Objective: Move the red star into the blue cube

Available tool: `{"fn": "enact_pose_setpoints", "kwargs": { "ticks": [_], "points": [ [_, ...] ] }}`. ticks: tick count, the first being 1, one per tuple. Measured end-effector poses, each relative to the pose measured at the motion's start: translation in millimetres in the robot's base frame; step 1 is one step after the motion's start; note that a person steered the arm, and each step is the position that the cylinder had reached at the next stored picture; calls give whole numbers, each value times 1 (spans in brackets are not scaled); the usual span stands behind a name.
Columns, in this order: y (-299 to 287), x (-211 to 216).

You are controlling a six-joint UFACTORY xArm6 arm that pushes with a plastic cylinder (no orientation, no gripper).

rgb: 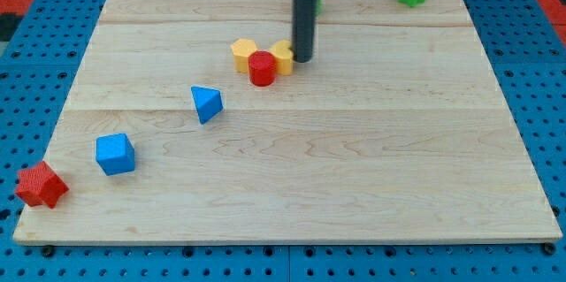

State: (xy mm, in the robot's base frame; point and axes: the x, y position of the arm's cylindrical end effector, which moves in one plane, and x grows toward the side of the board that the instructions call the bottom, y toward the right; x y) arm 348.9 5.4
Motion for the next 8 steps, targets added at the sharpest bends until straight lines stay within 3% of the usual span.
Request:
{"fn": "enact_pose_setpoints", "kwargs": {
  "ticks": [1, 2, 3, 5, 7, 8],
  "points": [
    [9, 20],
    [22, 92],
    [-5, 169],
    [-135, 261],
    [-270, 263],
    [-310, 250]
  ]
}}
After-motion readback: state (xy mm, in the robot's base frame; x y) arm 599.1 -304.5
